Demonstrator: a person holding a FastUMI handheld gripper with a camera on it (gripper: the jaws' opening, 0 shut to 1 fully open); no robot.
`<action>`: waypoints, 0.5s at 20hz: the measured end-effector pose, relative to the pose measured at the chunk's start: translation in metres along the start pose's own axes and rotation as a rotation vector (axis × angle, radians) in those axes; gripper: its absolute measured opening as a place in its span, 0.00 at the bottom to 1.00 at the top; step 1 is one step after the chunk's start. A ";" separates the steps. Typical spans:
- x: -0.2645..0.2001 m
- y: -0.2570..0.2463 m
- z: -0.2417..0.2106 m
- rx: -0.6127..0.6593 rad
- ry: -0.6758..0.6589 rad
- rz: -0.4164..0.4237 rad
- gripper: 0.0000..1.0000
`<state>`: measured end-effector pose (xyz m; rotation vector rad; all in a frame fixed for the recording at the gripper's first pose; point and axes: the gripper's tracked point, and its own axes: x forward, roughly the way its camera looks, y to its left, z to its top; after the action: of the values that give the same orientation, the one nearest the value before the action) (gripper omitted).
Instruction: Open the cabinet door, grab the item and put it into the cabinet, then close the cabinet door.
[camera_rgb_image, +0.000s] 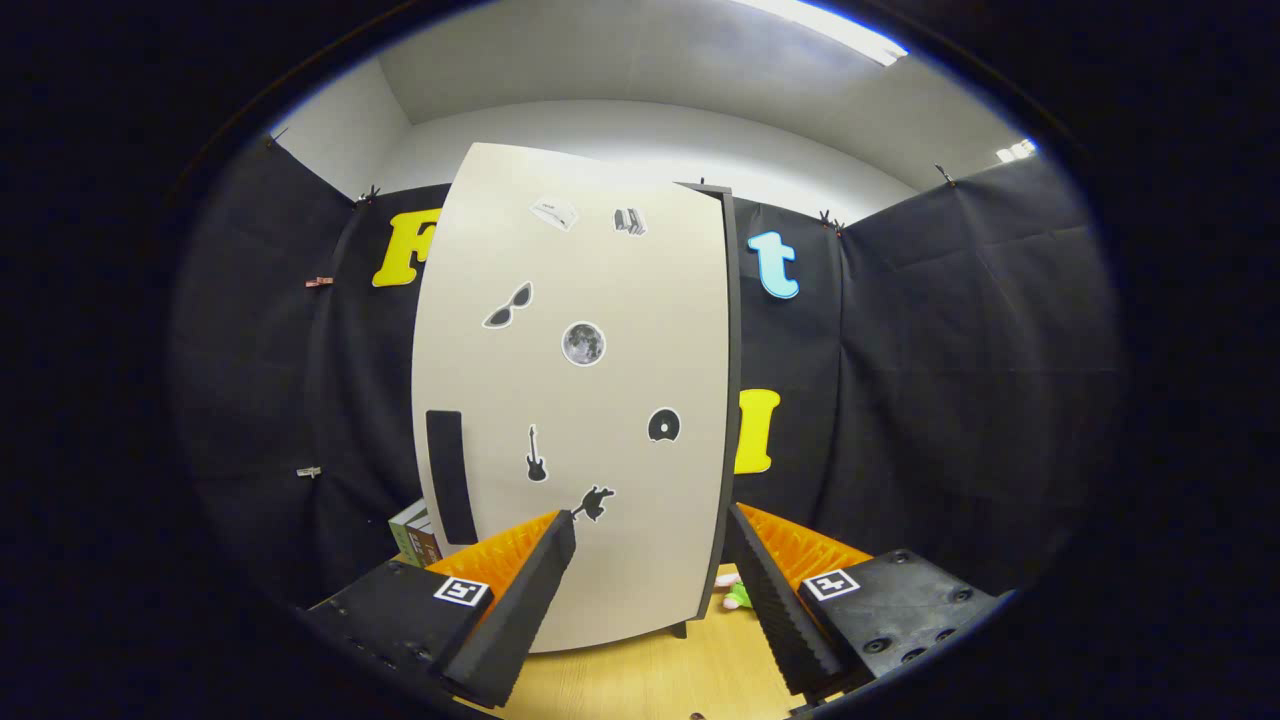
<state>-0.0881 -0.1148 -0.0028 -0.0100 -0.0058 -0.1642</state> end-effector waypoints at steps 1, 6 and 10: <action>-0.003 0.003 0.002 0.007 -0.003 0.011 0.98; -0.003 0.013 0.003 0.015 -0.007 0.060 0.98; -0.001 0.018 0.002 0.020 -0.003 0.083 0.98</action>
<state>-0.0856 -0.0968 -0.0011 0.0099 -0.0099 -0.0816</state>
